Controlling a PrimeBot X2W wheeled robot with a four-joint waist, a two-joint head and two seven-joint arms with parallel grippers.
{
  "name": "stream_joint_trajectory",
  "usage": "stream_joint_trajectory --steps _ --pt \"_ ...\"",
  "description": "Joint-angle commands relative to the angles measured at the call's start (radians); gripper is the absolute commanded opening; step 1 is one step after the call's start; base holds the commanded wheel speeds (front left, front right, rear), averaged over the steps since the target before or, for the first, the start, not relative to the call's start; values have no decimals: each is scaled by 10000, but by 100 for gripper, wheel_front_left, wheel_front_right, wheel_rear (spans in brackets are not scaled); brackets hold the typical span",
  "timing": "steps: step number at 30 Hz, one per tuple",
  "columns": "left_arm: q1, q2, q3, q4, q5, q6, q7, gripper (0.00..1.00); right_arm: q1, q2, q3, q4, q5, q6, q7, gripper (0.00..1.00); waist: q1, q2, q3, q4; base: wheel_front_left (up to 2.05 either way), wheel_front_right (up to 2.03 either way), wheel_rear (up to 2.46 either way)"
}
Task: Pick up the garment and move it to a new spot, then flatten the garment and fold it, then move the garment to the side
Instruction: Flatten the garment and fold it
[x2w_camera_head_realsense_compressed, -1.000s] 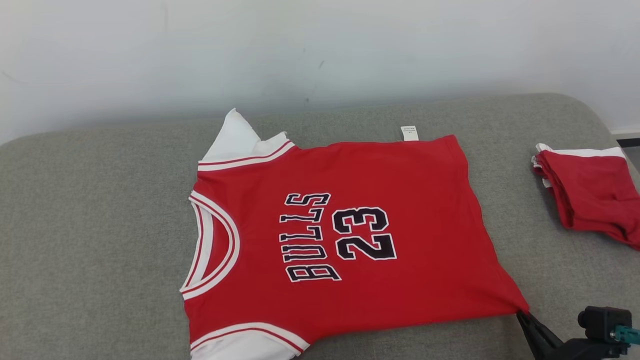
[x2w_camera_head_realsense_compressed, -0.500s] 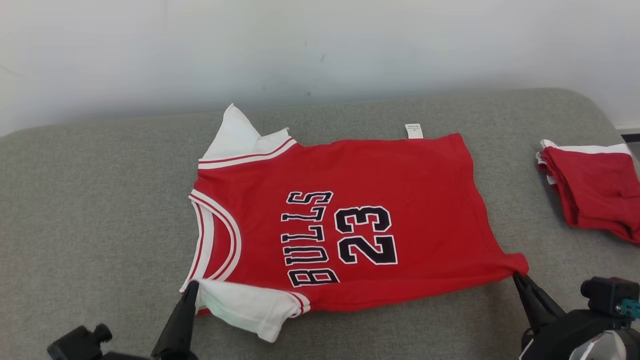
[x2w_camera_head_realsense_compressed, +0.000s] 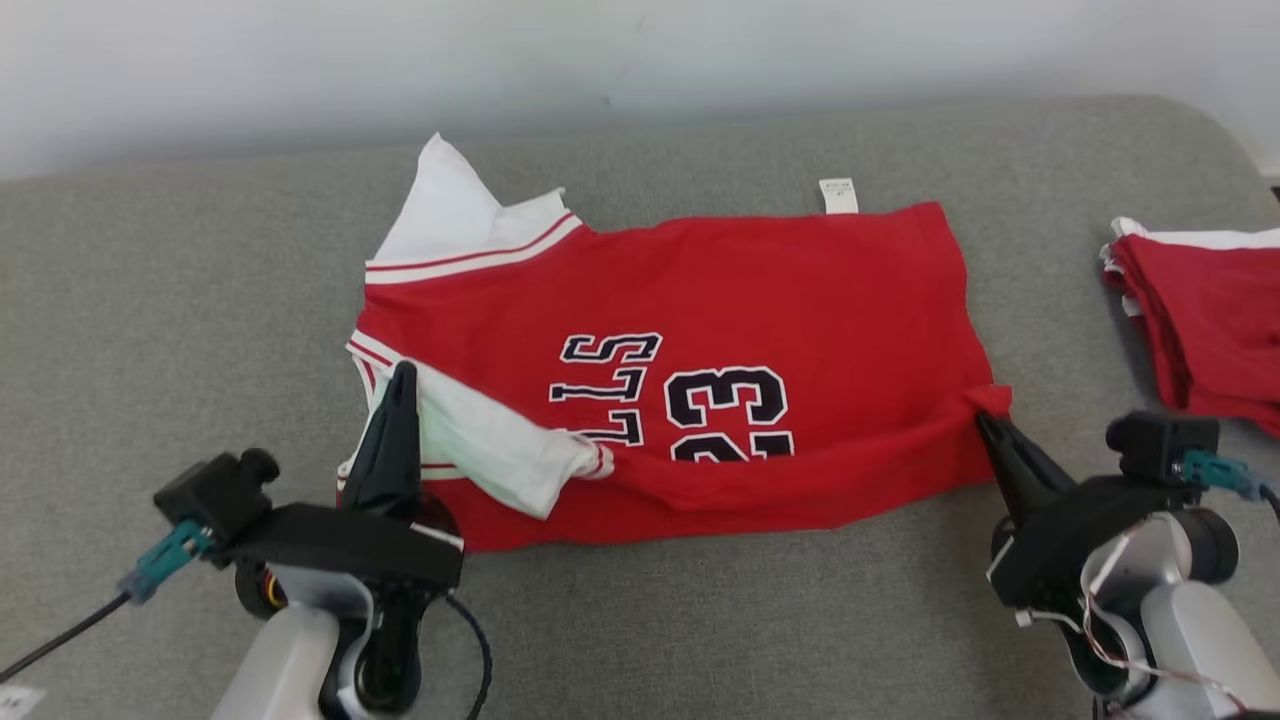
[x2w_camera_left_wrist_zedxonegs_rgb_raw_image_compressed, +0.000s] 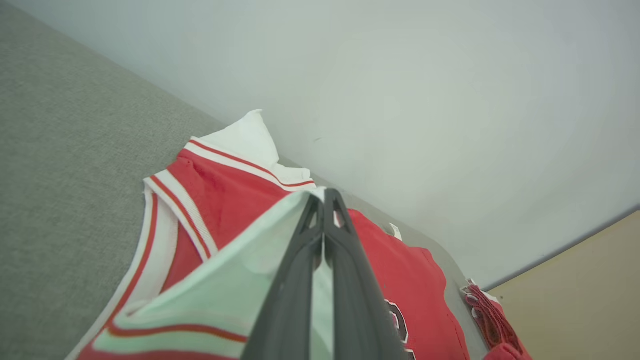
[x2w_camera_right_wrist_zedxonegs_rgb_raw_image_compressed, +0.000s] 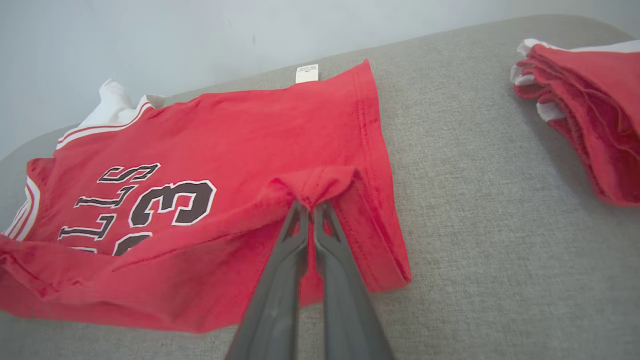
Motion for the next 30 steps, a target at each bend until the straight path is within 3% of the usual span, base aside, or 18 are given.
stream_joint_trajectory --steps 1,12,19,24,25,26,27,30 --pt "-390 -41 -91 380 324 35 -138 0 -355 -30 102 263 -74 -26 -120 0 -1 -1 390 -10 0 0 0" --pt "-1623 -304 -40 1845 1355 171 -669 0 -1446 254 -78 1567 -717 -26 -569 0 -1 -1 932 48 0 0 0" --pt "-1855 -452 363 2329 2017 505 -765 0 -1852 381 -94 2047 -1048 -26 -872 0 -1 -1 966 64 0 0 0" --pt "-1730 -626 593 2413 2353 357 -757 0 -2129 444 79 2328 -1194 -26 -929 0 -1 -1 889 118 0 0 0" --pt "-1715 -639 545 2467 2484 340 -758 3 -2164 468 101 2379 -1245 -26 -955 80 -1 -1 865 140 0 0 0" --pt "-1720 -667 554 2476 2597 291 -759 36 -2197 500 29 2435 -1241 -26 -1023 100 -1 -1 830 174 0 0 0" --pt "-1709 -687 586 2480 2722 296 -760 100 -2213 538 30 2481 -1270 -26 -1031 100 -1 -1 803 195 0 0 0" --pt "-1549 -585 697 2379 3258 472 -761 100 -2155 585 -58 2436 -1259 -27 -1161 100 -1 -1 651 253 0 0 0"
